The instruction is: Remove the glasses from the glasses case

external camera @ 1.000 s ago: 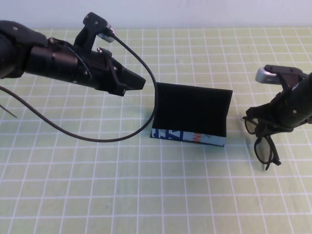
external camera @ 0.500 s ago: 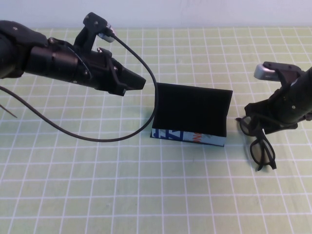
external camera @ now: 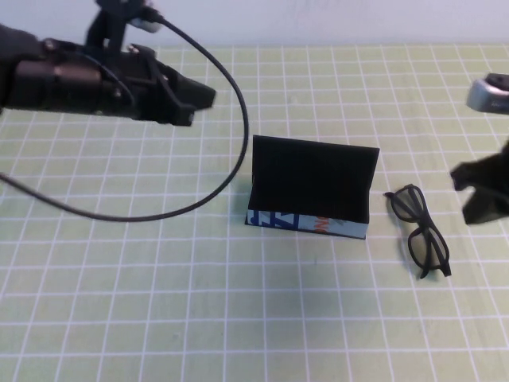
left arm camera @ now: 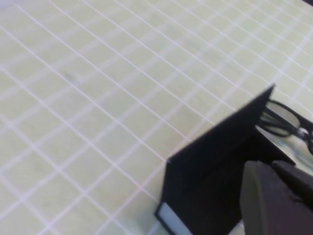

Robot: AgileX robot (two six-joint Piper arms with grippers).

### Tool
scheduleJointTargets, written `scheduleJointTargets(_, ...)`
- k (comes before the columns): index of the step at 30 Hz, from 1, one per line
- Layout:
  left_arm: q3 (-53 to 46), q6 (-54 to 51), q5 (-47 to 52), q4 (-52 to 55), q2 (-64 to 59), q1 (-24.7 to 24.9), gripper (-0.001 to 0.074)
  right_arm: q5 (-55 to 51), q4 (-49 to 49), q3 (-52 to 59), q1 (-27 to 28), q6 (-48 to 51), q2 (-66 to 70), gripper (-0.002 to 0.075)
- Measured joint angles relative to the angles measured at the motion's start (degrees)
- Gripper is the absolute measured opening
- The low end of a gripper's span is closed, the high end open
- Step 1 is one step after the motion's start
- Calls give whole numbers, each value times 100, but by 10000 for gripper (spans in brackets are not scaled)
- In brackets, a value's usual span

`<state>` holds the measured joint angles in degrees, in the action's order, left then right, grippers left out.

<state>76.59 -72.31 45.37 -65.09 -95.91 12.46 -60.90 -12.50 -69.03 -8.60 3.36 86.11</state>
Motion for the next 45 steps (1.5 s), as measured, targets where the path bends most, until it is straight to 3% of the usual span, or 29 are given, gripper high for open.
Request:
scheduleJointTargets(9,-2264,-455,-1596,-887,2672,-30,-4,139,11,1999,0,-113,-3312,-15)
scheduleJointTargets(14,-3651,-1028,-2326,-1721,4292,-30,-4,103,22,2549,9,-88,-4999,-16)
scheduleJointTargets(20,-5141,-1403,-2919,-1981,6272,-30,-4,206,-34,3017,21,-25,-6280,-16)
scheduleJointTargets(25,-6143,-1510,-3431,-2238,7890,-30,-4,865,-180,3489,33,30,-6763,-16)
scheduleJointTargets(32,-7313,-1510,-3639,-2327,9369,-30,-4,2796,-752,4217,43,562,-6872,-16)
scheduleJointTargets(38,-7800,-1510,-3660,-2229,9552,-30,-4,3923,-994,4676,43,598,-6872,-16)
scheduleJointTargets(45,-7800,-1510,-3660,-2175,9552,-30,-4,3979,-1018,4755,43,596,-6872,-18)
